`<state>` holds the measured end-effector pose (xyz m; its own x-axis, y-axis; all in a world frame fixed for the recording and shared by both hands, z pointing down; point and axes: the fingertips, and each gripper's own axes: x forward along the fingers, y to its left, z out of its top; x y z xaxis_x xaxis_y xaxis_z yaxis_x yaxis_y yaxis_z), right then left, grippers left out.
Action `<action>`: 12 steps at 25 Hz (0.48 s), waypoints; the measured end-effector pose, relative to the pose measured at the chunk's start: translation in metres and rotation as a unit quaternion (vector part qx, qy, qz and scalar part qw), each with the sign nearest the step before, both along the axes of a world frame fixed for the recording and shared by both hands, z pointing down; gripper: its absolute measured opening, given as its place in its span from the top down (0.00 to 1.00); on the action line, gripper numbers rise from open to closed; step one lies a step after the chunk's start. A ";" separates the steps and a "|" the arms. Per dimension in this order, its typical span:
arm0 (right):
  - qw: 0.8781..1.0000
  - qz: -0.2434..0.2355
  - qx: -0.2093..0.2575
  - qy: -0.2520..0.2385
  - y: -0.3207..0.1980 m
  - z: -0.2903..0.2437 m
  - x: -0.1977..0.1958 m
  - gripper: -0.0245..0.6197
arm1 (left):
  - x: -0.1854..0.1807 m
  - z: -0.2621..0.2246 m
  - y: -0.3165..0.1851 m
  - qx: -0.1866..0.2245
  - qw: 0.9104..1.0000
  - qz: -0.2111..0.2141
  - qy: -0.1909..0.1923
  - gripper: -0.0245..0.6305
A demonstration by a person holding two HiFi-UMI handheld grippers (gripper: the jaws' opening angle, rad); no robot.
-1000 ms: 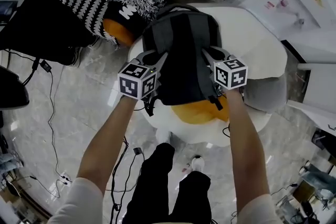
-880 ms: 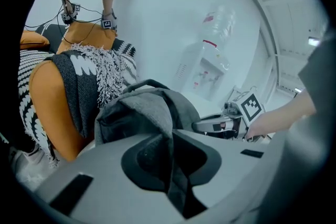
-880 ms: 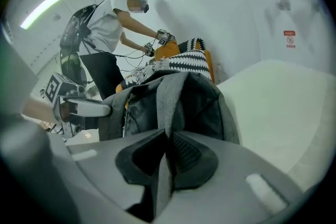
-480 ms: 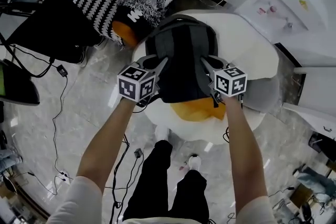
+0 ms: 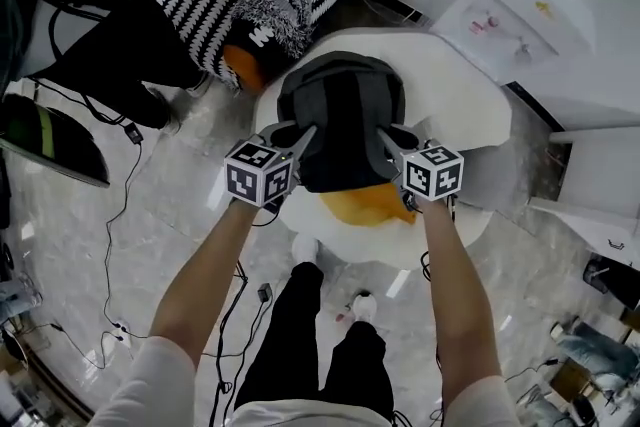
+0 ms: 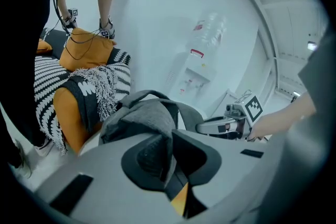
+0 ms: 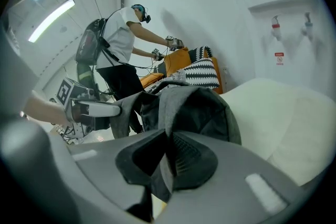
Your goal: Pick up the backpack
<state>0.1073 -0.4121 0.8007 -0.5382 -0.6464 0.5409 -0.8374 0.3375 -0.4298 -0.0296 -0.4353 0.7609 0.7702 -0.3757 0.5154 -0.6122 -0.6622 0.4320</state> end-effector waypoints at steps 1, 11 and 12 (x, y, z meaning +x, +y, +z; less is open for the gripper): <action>1.000 0.000 0.000 -0.004 0.004 -0.004 0.000 0.91 | 0.000 -0.003 0.004 -0.001 1.000 0.000 -0.001 0.92; 1.000 -0.023 0.001 0.002 0.046 -0.047 -0.001 0.91 | -0.003 -0.031 0.046 -0.015 1.000 -0.019 -0.016 0.92; 1.000 -0.023 0.000 -0.001 0.050 -0.051 -0.001 0.92 | -0.003 -0.034 0.050 -0.016 1.000 -0.021 -0.017 0.92</action>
<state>0.1065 -0.3617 0.7499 -0.5680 -0.6212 0.5398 -0.8204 0.3755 -0.4312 -0.0327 -0.3848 0.7264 0.7363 -0.3900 0.5530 -0.6536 -0.6212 0.4323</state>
